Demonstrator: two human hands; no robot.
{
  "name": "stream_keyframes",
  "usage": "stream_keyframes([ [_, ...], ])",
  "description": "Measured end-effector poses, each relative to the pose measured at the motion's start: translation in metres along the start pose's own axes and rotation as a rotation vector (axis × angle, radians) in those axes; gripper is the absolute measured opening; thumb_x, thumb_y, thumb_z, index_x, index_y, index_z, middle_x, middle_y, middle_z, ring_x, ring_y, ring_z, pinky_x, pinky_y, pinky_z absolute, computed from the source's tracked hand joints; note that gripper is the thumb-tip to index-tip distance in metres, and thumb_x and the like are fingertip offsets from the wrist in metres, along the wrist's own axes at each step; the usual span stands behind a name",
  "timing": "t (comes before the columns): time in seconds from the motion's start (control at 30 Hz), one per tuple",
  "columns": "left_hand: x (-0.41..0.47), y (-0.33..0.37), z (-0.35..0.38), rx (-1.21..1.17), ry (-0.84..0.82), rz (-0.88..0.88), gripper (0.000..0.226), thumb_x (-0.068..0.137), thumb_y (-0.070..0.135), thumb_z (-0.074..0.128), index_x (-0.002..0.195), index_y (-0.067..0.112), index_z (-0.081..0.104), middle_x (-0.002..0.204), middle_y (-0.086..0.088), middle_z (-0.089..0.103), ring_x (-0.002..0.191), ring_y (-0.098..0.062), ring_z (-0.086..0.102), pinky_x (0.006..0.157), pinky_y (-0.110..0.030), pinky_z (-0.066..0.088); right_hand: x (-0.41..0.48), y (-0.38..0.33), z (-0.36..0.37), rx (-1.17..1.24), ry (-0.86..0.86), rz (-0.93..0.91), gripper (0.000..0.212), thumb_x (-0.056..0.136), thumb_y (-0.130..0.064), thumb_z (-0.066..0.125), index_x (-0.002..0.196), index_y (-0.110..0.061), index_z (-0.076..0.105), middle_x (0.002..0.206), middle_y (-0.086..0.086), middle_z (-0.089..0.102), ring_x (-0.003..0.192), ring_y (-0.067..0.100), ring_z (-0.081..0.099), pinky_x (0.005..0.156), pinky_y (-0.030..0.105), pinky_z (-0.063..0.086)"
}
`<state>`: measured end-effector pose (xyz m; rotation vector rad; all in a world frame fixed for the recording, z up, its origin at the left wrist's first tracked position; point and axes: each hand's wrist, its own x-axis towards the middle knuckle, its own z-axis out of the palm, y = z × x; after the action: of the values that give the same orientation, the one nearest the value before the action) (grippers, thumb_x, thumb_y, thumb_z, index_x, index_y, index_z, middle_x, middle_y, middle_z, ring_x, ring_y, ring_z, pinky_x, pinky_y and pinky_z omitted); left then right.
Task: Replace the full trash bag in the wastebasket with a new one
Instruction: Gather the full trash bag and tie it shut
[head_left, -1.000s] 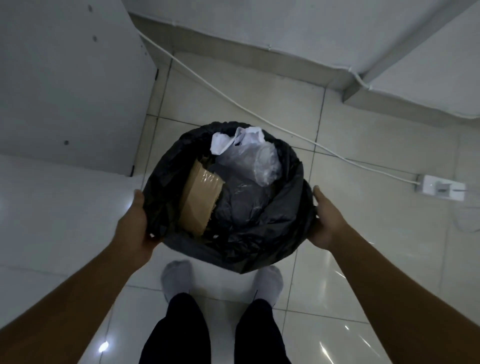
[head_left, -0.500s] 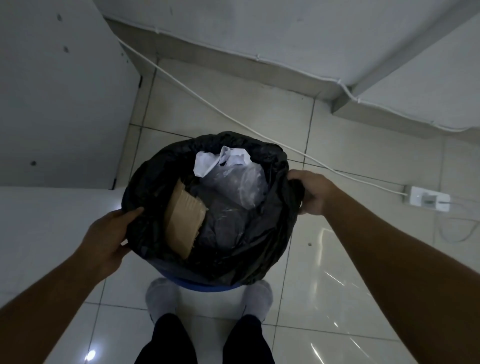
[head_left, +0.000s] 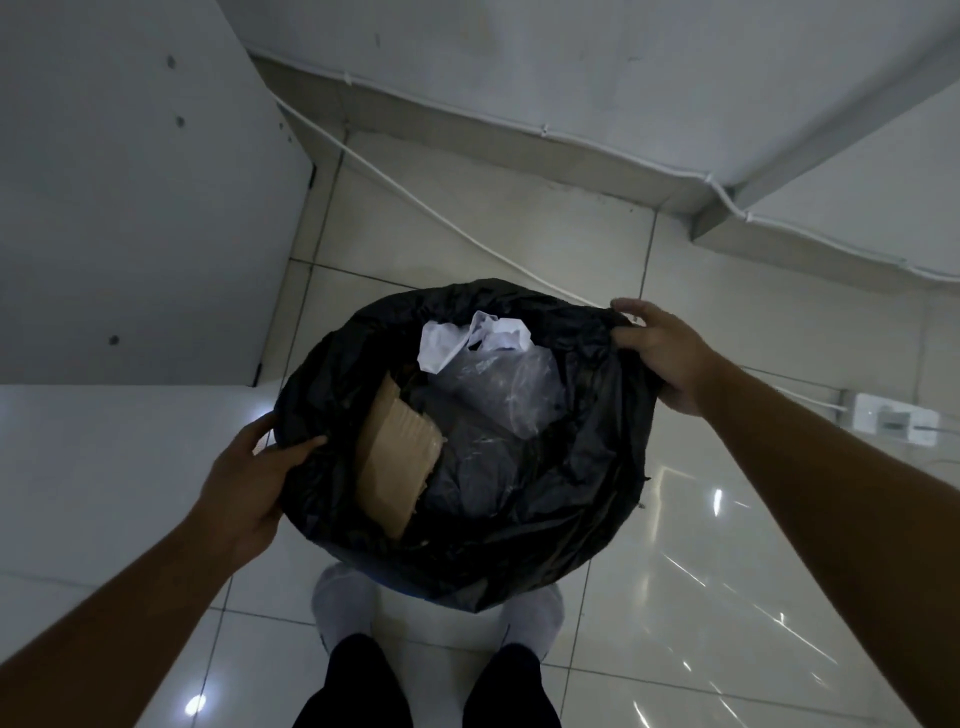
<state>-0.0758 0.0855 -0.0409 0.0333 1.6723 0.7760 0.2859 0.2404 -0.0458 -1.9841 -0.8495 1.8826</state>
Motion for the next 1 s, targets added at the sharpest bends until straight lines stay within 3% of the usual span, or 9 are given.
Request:
stream_keyframes([
  [0.13,-0.003,0.014,0.003,-0.028,-0.043,0.002,0.038,0.08,-0.002,0.07,0.106,0.025,0.065,0.112,-0.005,0.069,0.104,-0.022,0.066,0.084,-0.035,0.055,-0.005,-0.028,0.002,-0.053,-0.07,0.173,0.067,0.076,-0.065,0.065,0.099,-0.003,0.071,0.092,0.01,0.075,0.084,0.028,0.071,0.08,0.034,0.055],
  [0.23,-0.001,0.025,0.0,-0.076,-0.094,-0.005,0.047,0.075,0.004,0.074,0.12,0.013,0.064,0.119,-0.012,0.069,0.115,-0.031,0.061,0.098,-0.043,0.049,-0.01,-0.039,0.008,-0.347,0.001,0.0,0.017,0.08,-0.023,0.076,0.09,-0.012,0.07,0.096,0.011,0.07,0.082,0.026,0.067,0.078,0.033,0.056],
  [0.33,-0.008,0.036,0.003,-0.172,-0.207,-0.011,0.05,0.079,0.018,0.071,0.127,0.007,0.06,0.124,-0.011,0.067,0.118,-0.026,0.062,0.093,-0.038,0.054,-0.017,-0.054,0.014,-0.266,-0.066,-0.072,0.028,0.075,0.005,0.066,0.082,-0.021,0.059,0.096,0.015,0.062,0.082,0.028,0.059,0.075,0.038,0.049],
  [0.43,-0.021,0.046,0.008,-0.164,-0.215,0.054,0.043,0.079,0.028,0.071,0.115,0.005,0.064,0.118,-0.01,0.07,0.11,-0.023,0.066,0.087,-0.033,0.057,-0.032,-0.071,0.022,-0.071,-0.116,-0.111,0.025,0.076,-0.016,0.08,0.095,-0.018,0.064,0.102,0.009,0.07,0.092,0.026,0.068,0.084,0.037,0.054],
  [0.53,-0.036,0.053,0.007,-0.122,-0.135,0.122,0.02,0.074,0.017,0.075,0.089,0.012,0.061,0.108,-0.011,0.071,0.097,-0.021,0.068,0.083,-0.034,0.055,-0.049,-0.078,0.03,-0.237,-0.108,-0.188,0.04,0.069,-0.043,0.083,0.1,-0.02,0.075,0.101,-0.001,0.076,0.093,0.014,0.072,0.082,0.028,0.055],
  [0.63,-0.046,0.056,0.001,0.053,-0.064,0.239,0.04,0.067,-0.003,0.08,0.089,0.019,0.054,0.104,-0.011,0.065,0.092,-0.021,0.064,0.081,-0.034,0.053,-0.066,-0.08,0.034,-0.395,-0.069,-0.258,0.018,0.075,-0.023,0.084,0.092,-0.018,0.078,0.094,0.0,0.077,0.089,0.015,0.072,0.074,0.021,0.054],
  [0.73,-0.061,0.057,-0.008,0.308,0.077,0.42,0.048,0.07,-0.012,0.072,0.089,0.025,0.05,0.094,-0.004,0.06,0.086,-0.02,0.058,0.072,-0.035,0.052,-0.089,-0.085,0.036,-0.036,-0.133,-0.287,0.016,0.081,-0.004,0.072,0.094,-0.013,0.074,0.091,0.007,0.074,0.087,0.021,0.071,0.073,0.023,0.057],
  [0.87,-0.083,0.061,-0.022,0.285,0.229,0.523,0.041,0.075,-0.008,0.07,0.093,0.024,0.054,0.087,-0.004,0.063,0.077,-0.02,0.06,0.072,-0.04,0.053,-0.117,-0.081,0.023,0.394,-0.175,-0.285,0.017,0.085,-0.005,0.062,0.095,-0.017,0.071,0.095,0.008,0.071,0.088,0.021,0.071,0.078,0.029,0.058],
  [1.0,-0.107,0.061,-0.033,0.277,0.186,0.44,0.045,0.072,0.005,0.081,0.106,0.019,0.055,0.096,-0.001,0.063,0.084,-0.016,0.062,0.07,-0.031,0.053,-0.136,-0.054,0.016,0.222,0.037,-0.228,0.024,0.087,-0.01,0.068,0.11,-0.006,0.069,0.109,0.016,0.07,0.096,0.029,0.069,0.089,0.038,0.057],
])
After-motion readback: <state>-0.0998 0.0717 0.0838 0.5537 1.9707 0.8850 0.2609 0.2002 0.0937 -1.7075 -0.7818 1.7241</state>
